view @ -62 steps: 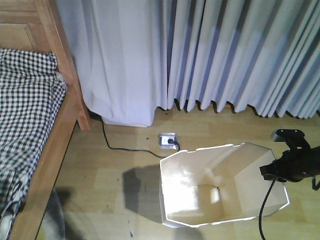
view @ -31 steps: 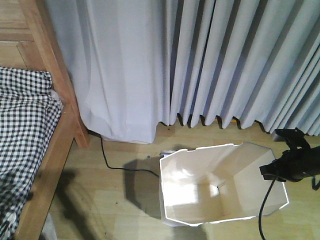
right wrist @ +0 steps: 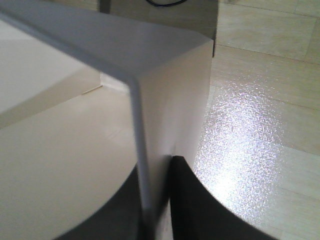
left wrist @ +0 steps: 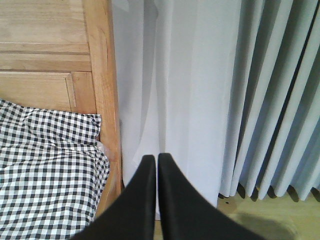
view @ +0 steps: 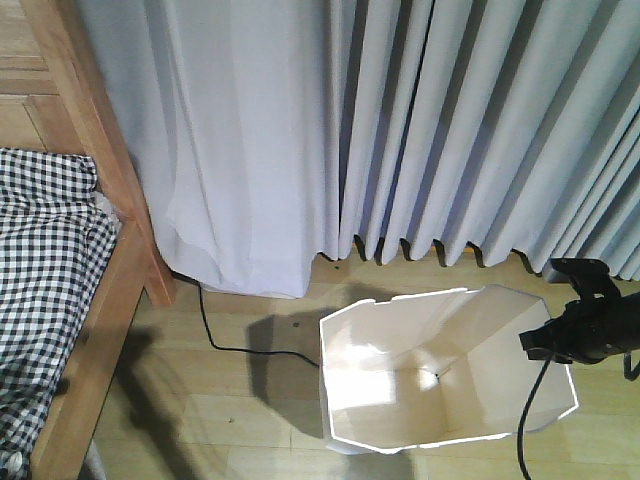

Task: Move trash bin to bedside with robot
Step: 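Carry the bin with the right gripper to the floor beside the bed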

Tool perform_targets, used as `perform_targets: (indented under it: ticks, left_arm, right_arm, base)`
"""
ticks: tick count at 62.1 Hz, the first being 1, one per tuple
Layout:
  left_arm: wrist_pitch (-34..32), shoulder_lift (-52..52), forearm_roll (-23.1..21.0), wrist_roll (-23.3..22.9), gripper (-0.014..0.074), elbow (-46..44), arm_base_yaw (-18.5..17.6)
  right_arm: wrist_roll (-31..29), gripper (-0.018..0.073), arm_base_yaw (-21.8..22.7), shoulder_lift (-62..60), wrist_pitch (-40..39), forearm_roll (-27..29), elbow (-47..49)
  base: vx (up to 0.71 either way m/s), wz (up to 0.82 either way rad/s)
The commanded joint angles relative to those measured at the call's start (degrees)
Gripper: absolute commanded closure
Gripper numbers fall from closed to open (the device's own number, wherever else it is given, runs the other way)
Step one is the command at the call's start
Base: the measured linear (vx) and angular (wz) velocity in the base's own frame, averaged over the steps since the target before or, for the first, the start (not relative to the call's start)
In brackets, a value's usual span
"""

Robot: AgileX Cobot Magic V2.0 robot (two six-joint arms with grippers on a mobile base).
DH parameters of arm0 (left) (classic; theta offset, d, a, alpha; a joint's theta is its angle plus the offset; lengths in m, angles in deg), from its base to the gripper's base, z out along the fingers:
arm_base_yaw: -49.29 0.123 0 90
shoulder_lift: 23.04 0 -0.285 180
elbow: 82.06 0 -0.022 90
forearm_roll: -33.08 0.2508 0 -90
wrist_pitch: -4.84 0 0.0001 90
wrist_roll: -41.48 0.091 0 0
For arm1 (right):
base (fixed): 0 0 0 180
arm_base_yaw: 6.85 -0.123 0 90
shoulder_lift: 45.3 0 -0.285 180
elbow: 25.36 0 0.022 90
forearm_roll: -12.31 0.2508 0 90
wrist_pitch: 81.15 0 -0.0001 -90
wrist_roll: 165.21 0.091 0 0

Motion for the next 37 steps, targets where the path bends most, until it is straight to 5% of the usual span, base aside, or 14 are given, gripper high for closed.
perform_targets:
  ticks: [1,37]
  left_arm:
    - [-4.2,0.6,-0.2,-0.5,0.0602,1.7,-0.2]
    - [-4.2,0.6,-0.2,-0.5,0.0602,1.7,-0.2]
  right_arm:
    - [0.3,0.0565,0.1,-3.7,9.6,2.9,0.7]
    - [0.7,0.0565,0.1,-3.7,10.0,3.0,0.7]
  base:
    - [0.00,0.00]
    - [0.00,0.00]
